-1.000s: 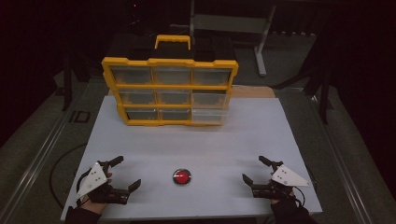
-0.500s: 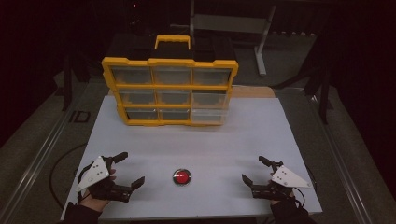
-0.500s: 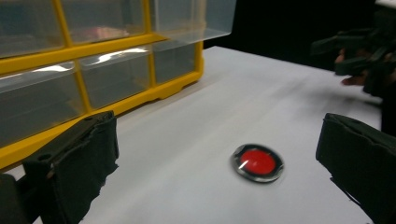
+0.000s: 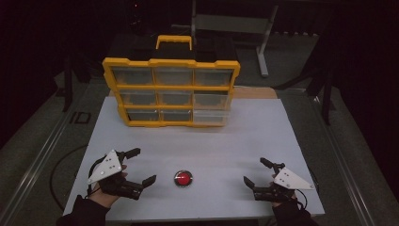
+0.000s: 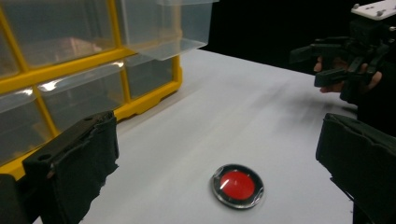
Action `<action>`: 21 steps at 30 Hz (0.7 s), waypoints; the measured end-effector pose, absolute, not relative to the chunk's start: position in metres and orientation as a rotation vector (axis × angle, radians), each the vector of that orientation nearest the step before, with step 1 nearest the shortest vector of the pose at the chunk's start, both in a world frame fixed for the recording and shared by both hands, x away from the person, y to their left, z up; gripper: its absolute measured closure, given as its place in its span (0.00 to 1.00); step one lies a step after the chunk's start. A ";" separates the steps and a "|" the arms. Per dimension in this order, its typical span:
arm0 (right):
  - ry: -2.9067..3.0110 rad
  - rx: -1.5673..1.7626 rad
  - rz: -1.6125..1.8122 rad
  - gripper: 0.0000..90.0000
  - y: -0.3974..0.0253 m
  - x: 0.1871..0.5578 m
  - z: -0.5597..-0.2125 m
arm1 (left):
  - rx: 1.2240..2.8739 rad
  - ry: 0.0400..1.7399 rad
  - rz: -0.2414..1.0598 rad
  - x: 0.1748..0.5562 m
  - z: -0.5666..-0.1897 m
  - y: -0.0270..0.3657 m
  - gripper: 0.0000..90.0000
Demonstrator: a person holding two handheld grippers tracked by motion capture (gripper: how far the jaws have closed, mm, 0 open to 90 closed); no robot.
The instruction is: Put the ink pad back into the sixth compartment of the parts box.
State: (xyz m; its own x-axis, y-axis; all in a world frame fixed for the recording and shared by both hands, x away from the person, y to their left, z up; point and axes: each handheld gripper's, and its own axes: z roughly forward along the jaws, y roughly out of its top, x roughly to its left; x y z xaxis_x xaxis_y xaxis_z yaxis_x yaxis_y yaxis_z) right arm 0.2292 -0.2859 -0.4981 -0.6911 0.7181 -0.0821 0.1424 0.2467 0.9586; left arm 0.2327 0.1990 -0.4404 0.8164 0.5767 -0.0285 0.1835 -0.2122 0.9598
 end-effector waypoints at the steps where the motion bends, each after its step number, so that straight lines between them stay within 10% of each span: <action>1: 2.008 0.783 1.462 0.11 -0.286 0.229 -0.498 | 1.779 0.586 0.400 0.233 -0.440 0.199 0.00; 21: 2.007 0.785 1.463 0.11 -0.286 0.229 -0.498 | 1.827 0.494 0.328 0.249 -0.428 0.166 0.00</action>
